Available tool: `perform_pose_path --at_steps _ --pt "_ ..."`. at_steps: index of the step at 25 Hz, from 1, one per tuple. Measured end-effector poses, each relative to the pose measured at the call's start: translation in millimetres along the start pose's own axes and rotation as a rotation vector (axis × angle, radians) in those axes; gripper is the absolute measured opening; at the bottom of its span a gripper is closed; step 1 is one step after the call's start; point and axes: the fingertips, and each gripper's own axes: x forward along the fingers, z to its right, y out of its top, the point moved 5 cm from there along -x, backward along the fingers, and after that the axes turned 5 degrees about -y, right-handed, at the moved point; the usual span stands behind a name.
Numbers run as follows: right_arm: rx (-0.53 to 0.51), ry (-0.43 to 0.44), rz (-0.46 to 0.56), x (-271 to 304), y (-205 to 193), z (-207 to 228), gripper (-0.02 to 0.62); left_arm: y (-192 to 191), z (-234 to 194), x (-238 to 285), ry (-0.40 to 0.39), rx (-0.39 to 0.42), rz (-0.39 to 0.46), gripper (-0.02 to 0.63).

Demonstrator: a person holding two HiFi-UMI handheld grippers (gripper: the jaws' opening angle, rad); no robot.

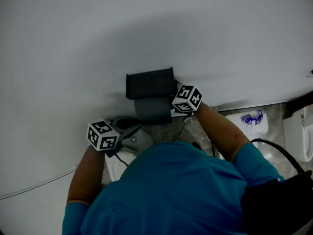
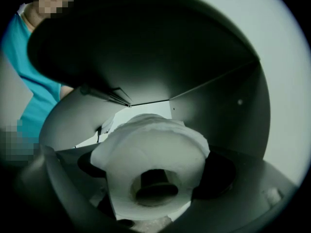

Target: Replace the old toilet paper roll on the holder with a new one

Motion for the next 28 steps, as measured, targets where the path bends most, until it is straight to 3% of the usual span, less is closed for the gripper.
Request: perform_pose_path --at_steps 10,28 --pt "-0.039 -0.041 -0.052 -19 -2 4 0.48 0 -1 1 -0.005 0.005 0.003 0.046" --pt "-0.028 -0.117 -0.054 -69 -3 6 0.479 0 3 -2 -0.009 0.021 0.021 0.046"
